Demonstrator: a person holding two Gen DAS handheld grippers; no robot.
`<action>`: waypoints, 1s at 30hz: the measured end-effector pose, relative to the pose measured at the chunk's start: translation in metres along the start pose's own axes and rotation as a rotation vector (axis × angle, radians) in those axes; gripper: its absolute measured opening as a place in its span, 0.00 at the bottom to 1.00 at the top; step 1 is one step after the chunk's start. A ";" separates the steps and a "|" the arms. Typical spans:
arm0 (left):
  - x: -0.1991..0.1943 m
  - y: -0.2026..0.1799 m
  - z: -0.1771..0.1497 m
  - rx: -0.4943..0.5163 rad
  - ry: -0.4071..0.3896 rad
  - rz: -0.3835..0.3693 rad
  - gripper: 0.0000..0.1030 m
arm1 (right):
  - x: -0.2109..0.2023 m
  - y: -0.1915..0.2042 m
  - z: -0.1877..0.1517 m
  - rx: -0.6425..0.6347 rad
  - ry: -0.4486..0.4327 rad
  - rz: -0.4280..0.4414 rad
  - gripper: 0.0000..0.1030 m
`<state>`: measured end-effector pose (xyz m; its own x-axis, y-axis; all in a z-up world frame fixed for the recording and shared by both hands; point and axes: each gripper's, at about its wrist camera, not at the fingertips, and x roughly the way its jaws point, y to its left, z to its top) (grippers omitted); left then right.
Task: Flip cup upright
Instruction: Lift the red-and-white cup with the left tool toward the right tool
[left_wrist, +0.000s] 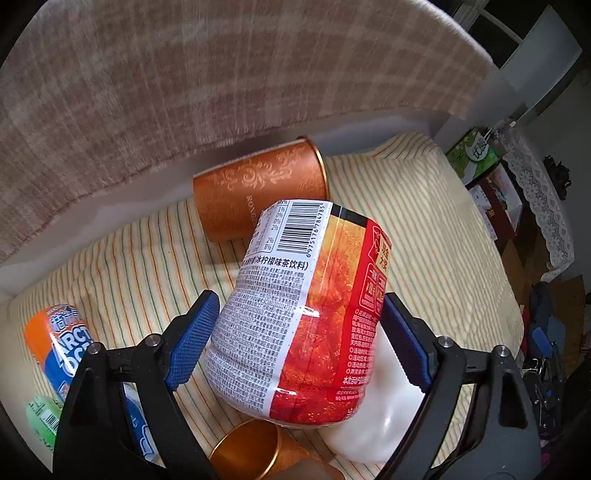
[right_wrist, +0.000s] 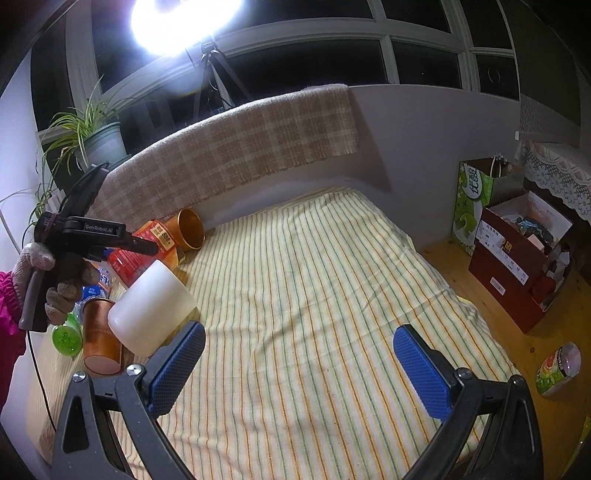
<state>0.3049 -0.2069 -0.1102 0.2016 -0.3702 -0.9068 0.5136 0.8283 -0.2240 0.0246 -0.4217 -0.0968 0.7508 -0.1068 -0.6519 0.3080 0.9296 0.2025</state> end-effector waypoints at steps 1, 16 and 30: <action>-0.003 0.000 0.000 0.001 -0.008 0.001 0.87 | 0.000 0.001 0.000 -0.001 -0.001 0.000 1.00; -0.093 0.004 -0.029 -0.024 -0.183 -0.005 0.87 | -0.023 0.026 0.006 -0.049 -0.035 0.040 1.00; -0.154 0.048 -0.145 -0.212 -0.278 -0.012 0.87 | -0.039 0.078 -0.003 -0.140 -0.041 0.151 1.00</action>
<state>0.1770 -0.0493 -0.0334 0.4313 -0.4563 -0.7783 0.3380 0.8815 -0.3295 0.0178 -0.3444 -0.0580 0.8064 0.0256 -0.5909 0.1085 0.9757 0.1903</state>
